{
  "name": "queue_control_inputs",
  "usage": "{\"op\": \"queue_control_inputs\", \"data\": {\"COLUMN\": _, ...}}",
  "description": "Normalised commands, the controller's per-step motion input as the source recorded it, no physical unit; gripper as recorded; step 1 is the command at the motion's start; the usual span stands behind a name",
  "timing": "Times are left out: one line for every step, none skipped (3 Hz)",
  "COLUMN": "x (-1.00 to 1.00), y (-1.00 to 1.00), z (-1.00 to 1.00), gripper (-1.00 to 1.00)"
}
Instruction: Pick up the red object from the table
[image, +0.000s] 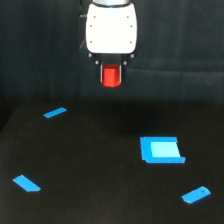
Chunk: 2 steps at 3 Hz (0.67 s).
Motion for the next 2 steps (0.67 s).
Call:
{"op": "queue_control_inputs", "data": {"x": 0.06, "y": -0.01, "z": 0.06, "gripper": -0.79}}
{"op": "queue_control_inputs", "data": {"x": 0.04, "y": -0.04, "z": -0.02, "gripper": -0.95}}
